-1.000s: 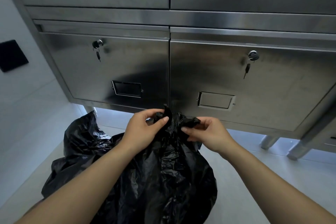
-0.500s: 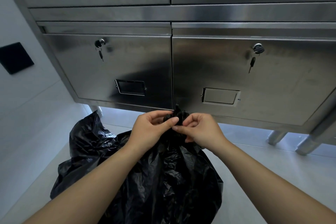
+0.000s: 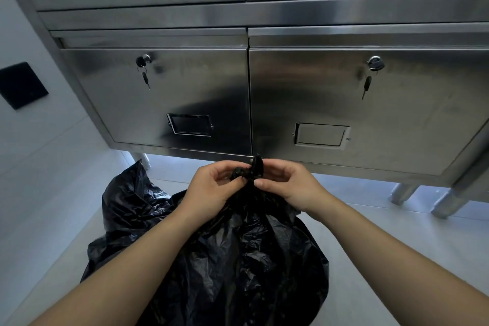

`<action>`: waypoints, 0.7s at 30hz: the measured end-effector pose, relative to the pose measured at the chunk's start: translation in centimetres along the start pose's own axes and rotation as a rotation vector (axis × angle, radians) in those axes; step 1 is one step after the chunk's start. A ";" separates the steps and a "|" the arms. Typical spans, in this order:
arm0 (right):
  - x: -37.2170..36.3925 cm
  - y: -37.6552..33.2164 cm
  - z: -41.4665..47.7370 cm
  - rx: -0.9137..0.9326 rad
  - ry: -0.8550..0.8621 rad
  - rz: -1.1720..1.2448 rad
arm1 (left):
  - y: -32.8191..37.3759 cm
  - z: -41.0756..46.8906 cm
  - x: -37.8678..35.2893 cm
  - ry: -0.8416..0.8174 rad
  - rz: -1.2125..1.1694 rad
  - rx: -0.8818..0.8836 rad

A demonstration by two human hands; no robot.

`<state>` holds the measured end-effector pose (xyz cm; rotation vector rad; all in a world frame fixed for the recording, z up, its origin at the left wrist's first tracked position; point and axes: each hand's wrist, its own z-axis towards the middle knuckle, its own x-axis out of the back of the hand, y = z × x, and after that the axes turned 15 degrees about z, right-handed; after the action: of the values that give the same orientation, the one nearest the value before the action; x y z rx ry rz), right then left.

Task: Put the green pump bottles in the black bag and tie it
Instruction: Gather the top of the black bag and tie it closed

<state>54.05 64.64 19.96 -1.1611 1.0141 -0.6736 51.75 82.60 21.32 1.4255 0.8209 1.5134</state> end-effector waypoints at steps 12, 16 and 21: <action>-4.1 2.8 2.5 0.170 0.144 -0.123 | -0.5 -1.2 3.6 0.115 -0.094 0.180; -4.8 2.9 2.8 0.169 0.160 -0.173 | -1.2 -0.9 3.8 0.185 0.063 0.185; -5.1 3.5 2.7 0.146 0.079 -0.334 | -2.7 -0.8 4.2 0.185 0.143 0.198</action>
<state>54.11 71.21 18.25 -1.1937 0.8279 -1.0484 51.59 87.61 20.46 1.5307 1.0229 1.7319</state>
